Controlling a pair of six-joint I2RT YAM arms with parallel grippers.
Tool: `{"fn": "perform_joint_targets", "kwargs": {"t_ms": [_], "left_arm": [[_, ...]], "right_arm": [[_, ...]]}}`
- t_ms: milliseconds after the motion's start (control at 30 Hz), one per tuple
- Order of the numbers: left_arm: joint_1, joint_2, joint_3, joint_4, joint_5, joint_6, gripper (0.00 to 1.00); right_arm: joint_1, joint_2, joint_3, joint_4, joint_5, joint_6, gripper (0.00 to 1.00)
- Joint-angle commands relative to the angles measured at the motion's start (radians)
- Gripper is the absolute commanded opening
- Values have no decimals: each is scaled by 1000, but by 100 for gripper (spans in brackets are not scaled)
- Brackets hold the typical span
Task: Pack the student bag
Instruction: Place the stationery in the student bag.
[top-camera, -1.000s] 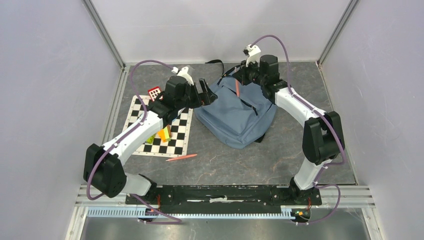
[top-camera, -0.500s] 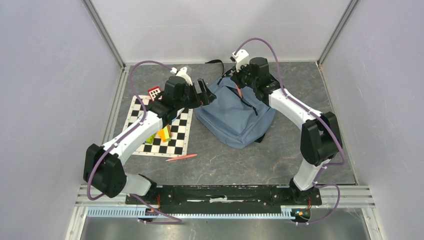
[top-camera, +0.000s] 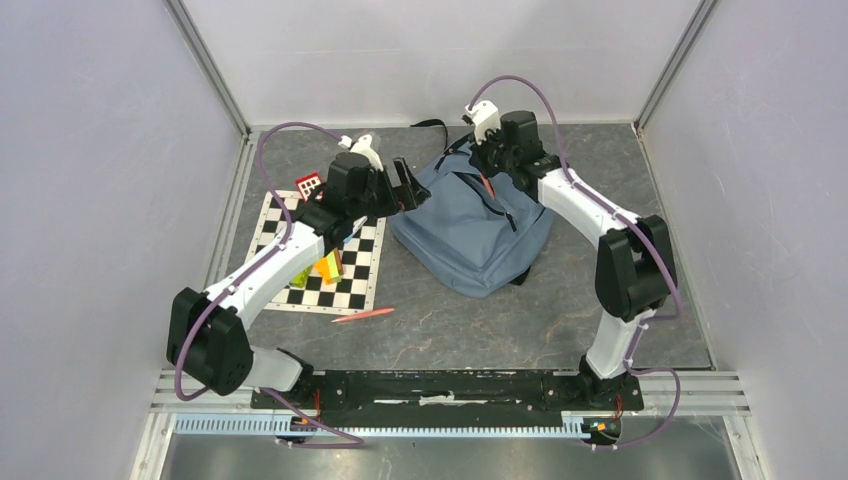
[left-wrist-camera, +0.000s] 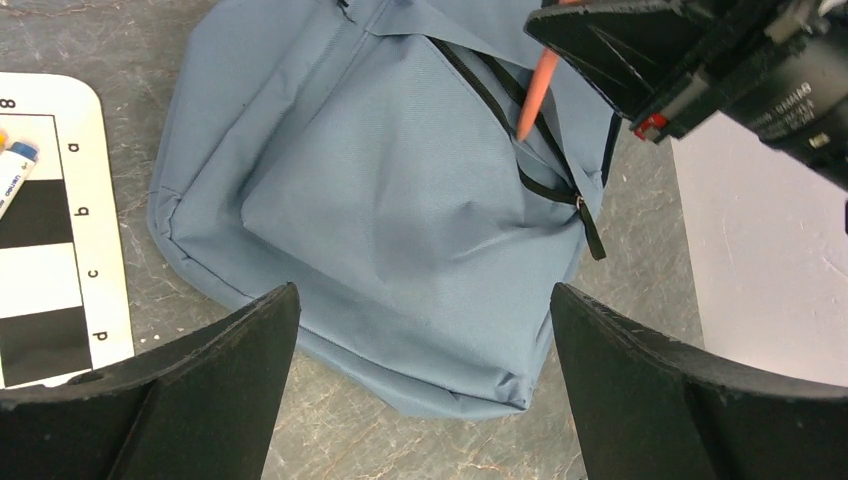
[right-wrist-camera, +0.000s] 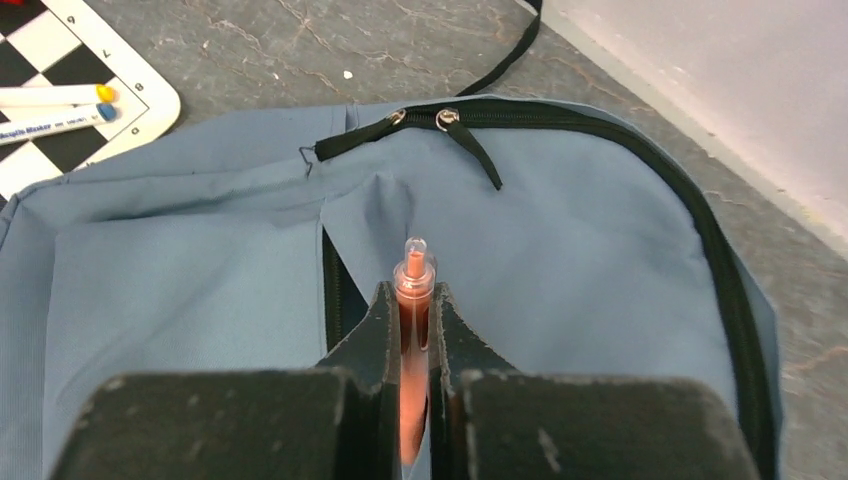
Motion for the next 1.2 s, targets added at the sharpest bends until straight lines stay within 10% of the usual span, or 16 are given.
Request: {"fn": "perform_joint_targets", "kwargs": {"t_ms": [0, 367, 700, 1167], "left_arm": [[9, -30, -10, 24, -2, -34, 100], [15, -60, -43, 21, -14, -44, 100], [16, -59, -51, 30, -5, -48, 100], [15, -94, -95, 41, -22, -57, 100]], "right_arm": [[-47, 111, 128, -101, -172, 88, 0], [-86, 218, 219, -241, -363, 202, 0], [-85, 143, 52, -35, -291, 468, 0], [-69, 95, -37, -163, -292, 424, 0]]}}
